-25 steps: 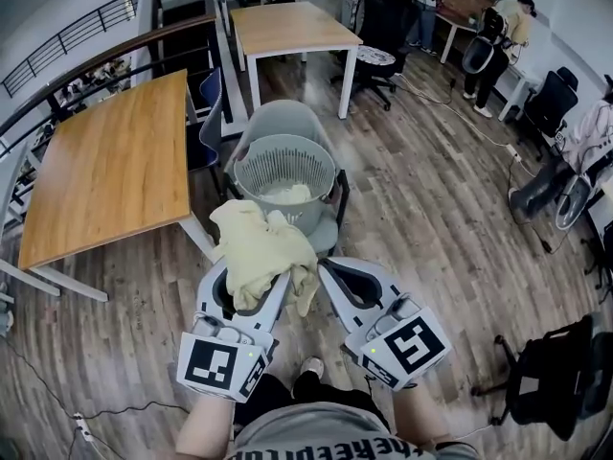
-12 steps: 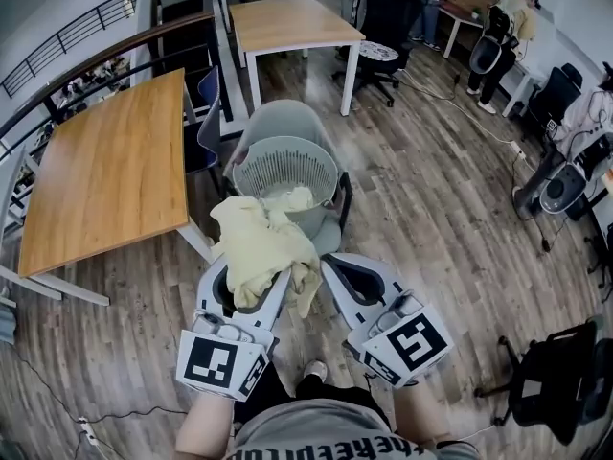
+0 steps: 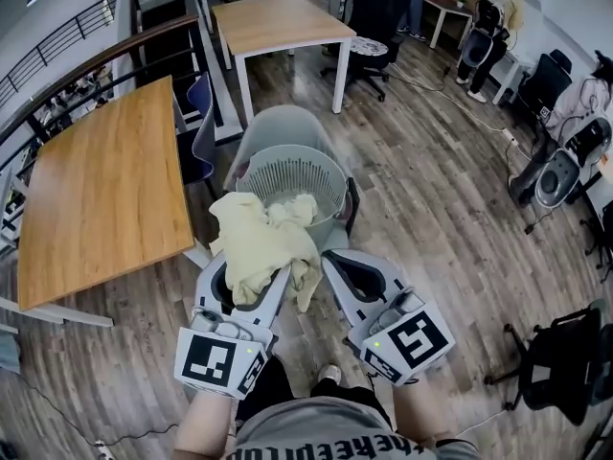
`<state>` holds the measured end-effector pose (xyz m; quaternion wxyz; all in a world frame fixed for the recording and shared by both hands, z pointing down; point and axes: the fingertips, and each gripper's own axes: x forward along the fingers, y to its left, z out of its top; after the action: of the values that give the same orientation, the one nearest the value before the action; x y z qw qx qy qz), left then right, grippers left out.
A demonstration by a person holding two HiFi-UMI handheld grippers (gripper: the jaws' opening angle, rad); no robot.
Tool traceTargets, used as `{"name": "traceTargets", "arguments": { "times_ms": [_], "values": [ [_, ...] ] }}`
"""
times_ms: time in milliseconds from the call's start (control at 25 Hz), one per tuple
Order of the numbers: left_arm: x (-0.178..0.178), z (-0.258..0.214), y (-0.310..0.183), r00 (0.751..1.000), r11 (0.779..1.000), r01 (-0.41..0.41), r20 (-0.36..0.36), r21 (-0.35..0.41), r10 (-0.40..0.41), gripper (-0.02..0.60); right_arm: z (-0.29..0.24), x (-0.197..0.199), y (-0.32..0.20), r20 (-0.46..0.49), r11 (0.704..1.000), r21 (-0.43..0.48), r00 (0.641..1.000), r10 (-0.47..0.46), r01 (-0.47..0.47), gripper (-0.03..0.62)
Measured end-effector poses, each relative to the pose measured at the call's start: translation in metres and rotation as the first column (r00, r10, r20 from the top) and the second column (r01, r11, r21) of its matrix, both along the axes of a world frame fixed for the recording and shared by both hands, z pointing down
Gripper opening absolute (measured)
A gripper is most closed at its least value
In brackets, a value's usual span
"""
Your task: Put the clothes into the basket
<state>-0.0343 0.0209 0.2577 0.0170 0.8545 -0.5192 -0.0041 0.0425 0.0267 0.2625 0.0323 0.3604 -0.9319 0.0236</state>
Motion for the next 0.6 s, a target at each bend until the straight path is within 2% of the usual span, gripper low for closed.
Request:
{"name": "traceTargets", "arguments": {
  "times_ms": [600],
  "values": [
    [-0.056, -0.005, -0.05, 0.996, 0.996, -0.091, -0.002, -0.003, 0.091, 0.253, 0.003, -0.054, -0.039, -0.007, 0.995, -0.02, 0.995, 0.1, -0.1, 0.009]
  ]
}}
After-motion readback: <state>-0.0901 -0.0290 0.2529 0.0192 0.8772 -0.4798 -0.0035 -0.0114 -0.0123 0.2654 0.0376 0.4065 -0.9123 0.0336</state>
